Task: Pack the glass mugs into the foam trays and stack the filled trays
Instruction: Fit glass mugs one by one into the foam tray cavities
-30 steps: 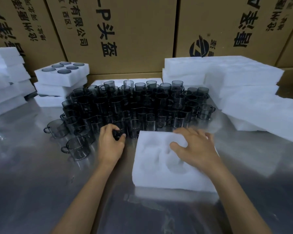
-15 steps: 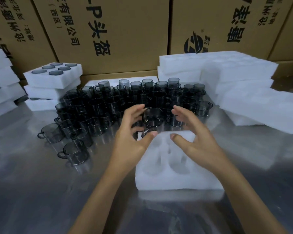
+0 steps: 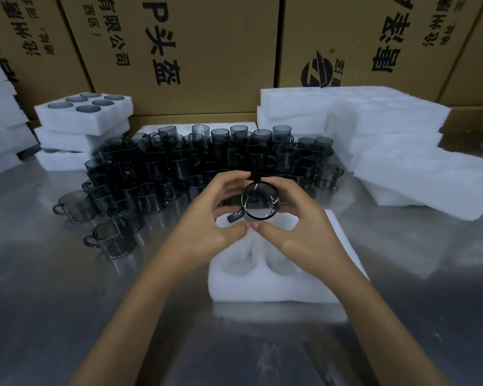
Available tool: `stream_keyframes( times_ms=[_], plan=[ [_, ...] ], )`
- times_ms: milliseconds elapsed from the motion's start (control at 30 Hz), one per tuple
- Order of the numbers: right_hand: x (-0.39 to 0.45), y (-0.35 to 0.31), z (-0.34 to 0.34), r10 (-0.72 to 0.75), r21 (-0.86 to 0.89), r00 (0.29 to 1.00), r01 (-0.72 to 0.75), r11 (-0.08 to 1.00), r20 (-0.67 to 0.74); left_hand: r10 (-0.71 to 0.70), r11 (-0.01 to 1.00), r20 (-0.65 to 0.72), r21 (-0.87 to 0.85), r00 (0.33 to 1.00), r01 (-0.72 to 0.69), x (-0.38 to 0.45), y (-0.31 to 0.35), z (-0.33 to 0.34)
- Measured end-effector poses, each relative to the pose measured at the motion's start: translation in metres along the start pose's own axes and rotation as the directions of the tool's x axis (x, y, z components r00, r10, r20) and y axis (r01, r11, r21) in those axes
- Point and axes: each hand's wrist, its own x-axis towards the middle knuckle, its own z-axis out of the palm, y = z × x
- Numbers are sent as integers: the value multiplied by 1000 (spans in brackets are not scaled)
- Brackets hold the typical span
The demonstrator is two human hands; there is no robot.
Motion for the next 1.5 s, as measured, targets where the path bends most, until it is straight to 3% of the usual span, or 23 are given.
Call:
stream_keyframes(
  times_ms=[200,333,567,733,967,1100,1233,1300,1400,1467,1500],
  plan=[
    [37,5,5,125,43,981,-132,990,146,-211,958,-65,-210,975,194,2,-9,-26],
    [40,13,11,174,-4,944,-180,984,280,-319,944,-71,-116,945,309,2,-16,-33],
    [30,17,8,237,-187,871,-171,967,430,-345,935,-18,76,938,345,1,-18,-37],
    [24,17,10,300,-270,867,-202,941,397,-371,924,-4,100,929,369,0,-21,-37],
    [17,22,18,259,-640,882,61,766,394,-451,884,0,138,892,447,4,-37,-31],
    [14,24,20,294,-694,861,90,715,415,-507,862,41,57,861,504,6,-44,-27],
    [14,23,21,305,-711,859,93,697,412,-566,823,67,99,822,559,7,-45,-31],
    [14,23,21,306,-705,859,86,704,410,-554,831,16,69,832,552,4,-48,-32],
    [14,23,20,307,-676,858,61,735,412,-408,903,-247,28,879,428,0,-56,-32],
    [15,24,18,291,-612,880,0,791,375,-268,927,-435,125,860,353,2,-64,-32],
    [16,24,16,290,-548,898,-67,834,331,-208,919,-465,208,860,335,3,-69,-30]
  ],
)
